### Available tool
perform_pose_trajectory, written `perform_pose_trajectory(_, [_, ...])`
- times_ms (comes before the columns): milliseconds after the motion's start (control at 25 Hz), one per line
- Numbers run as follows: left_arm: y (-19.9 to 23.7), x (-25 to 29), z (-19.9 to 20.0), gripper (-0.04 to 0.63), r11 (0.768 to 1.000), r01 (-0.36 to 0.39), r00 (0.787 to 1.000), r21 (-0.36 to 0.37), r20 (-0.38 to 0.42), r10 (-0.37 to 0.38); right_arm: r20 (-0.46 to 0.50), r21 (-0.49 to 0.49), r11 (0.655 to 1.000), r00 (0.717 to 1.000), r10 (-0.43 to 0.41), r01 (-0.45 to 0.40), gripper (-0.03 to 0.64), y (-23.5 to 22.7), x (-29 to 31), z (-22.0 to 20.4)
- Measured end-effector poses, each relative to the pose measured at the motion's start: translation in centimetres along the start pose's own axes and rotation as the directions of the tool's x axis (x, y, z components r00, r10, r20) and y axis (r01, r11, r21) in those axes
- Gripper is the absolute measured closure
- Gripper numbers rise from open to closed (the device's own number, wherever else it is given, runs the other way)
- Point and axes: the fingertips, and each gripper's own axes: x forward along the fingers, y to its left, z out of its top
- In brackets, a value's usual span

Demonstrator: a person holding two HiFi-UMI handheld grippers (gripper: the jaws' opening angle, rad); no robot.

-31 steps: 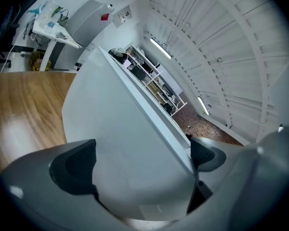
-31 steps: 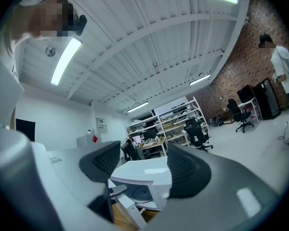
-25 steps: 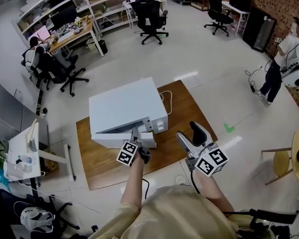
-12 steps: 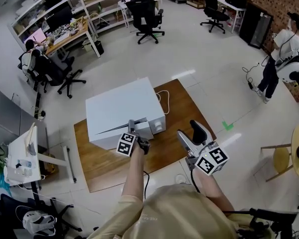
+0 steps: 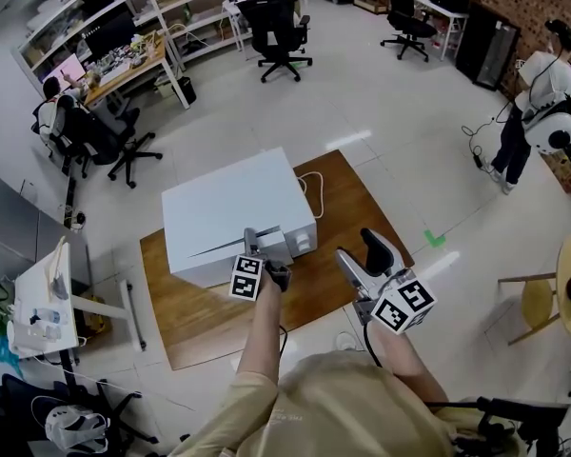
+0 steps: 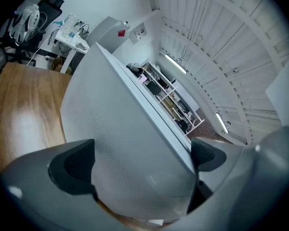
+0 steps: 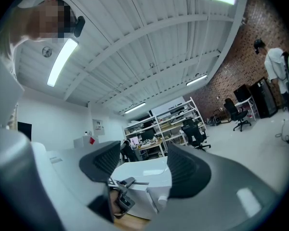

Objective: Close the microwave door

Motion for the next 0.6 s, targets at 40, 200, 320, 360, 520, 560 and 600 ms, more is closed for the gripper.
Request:
perform_pose_trajectory(40, [-0.02,0.01,0.01,-0.005,1.0,0.0,1.0,-0.001,0.005,0.0,-0.002,0.001,1.0,1.0,0.001,-0.001,0.322,0.0,0.08,-0.05])
perform_pose_trajectory(200, [-0.74,0.43,0.32,-0.006,1.0,-0.002,1.0,-0.011,0.028,0.003,-0.016,0.006,1.0,1.0,0.007,-0.007,0.322,-0.05,0.87,0.09])
perform_pose_trajectory(320, [-0.72,0.26,0.78,-0.006,1.0,-0.008,0.999,-0.02,0.049,0.009,-0.018,0.003,1.0,1.0,0.009,-0.009,0.322,0.41,0.92,0.14])
perform_pose_trajectory(360, [-0.53,0.21,0.78,-0.006,1.0,-0.009,0.998,-0.021,0.054,0.01,-0.017,0.002,1.0,1.0,0.008,-0.008,0.322,0.48,0.82,0.02])
perform_pose_trajectory(520, [-0.15,0.37,0.67,-0.006,0.999,-0.015,0.997,-0.03,0.08,0.017,-0.017,0.002,1.0,1.0,0.009,-0.009,0.322,0.32,0.64,-0.33])
perform_pose_trajectory(560, [-0.25,0.38,0.82,-0.006,0.999,-0.019,0.996,-0.034,0.088,0.022,-0.017,0.001,1.0,1.0,0.012,-0.012,0.322,0.46,0.75,-0.18])
perform_pose_trajectory(600, [-0.4,0.35,0.9,-0.006,0.999,-0.024,0.995,-0.036,0.095,0.027,-0.017,0.002,1.0,1.0,0.014,-0.014,0.322,0.52,0.79,-0.01])
